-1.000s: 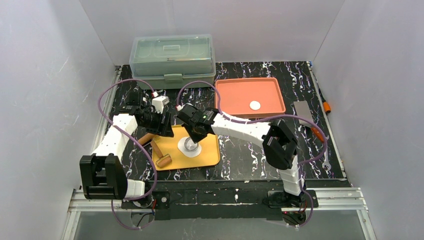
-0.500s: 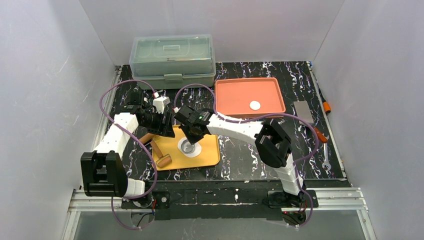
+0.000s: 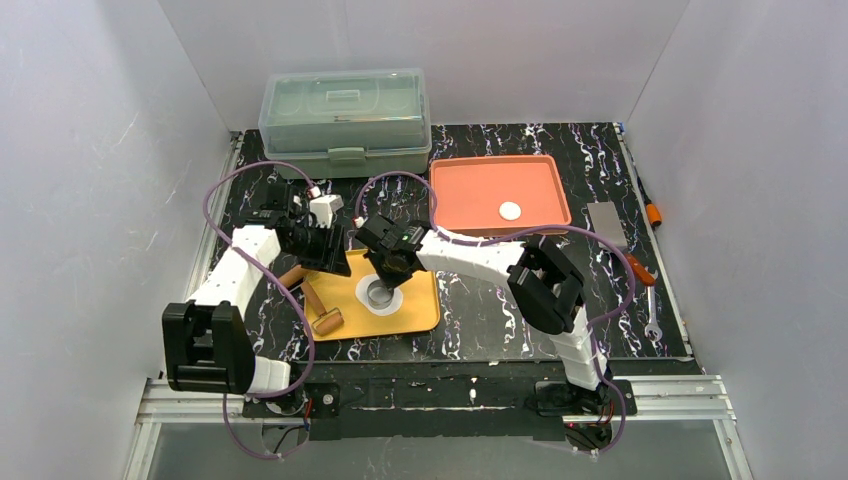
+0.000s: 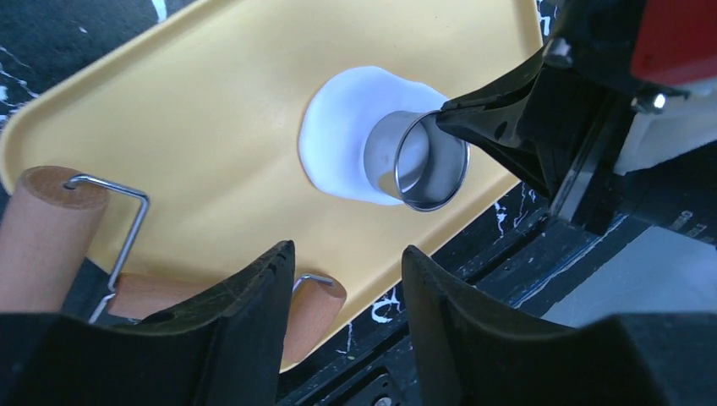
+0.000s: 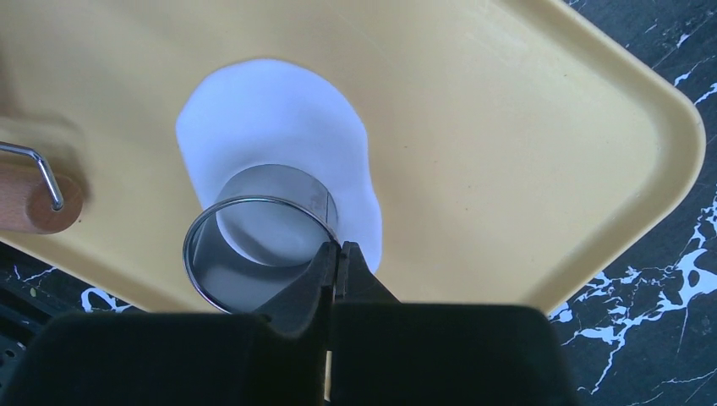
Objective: Roll out the dumpling wrappers from the dough
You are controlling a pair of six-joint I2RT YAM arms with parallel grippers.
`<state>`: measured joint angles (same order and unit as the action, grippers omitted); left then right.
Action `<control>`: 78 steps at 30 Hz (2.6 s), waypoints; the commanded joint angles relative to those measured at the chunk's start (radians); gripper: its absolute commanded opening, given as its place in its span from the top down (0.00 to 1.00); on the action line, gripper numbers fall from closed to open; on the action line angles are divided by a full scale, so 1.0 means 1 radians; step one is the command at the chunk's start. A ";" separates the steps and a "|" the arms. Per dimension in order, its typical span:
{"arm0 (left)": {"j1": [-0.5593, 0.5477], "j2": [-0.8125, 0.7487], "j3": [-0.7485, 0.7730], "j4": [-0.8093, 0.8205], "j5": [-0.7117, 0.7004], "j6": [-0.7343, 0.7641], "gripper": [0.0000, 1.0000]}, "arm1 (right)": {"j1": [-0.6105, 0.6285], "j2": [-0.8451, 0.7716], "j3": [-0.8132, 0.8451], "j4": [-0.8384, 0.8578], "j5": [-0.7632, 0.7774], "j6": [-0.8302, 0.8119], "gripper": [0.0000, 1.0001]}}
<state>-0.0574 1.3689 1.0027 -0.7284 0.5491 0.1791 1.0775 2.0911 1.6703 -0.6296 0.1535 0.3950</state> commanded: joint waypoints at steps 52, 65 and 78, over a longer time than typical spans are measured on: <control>-0.145 0.542 -0.003 -0.058 0.026 -0.316 1.00 | -0.009 -0.074 -0.392 0.327 -0.146 0.199 0.99; -0.214 0.428 0.043 -0.005 -0.151 -0.232 1.00 | -0.055 -0.072 -0.286 0.244 -0.077 0.110 0.99; -0.207 0.418 0.086 0.008 -0.262 -0.119 1.00 | -0.033 -0.103 -0.378 0.328 -0.120 0.150 0.99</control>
<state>-0.2657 1.8038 1.1187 -0.8543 0.5129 -0.0761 1.0538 1.9011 1.2591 -0.1852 0.0494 0.5968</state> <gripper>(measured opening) 0.029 0.031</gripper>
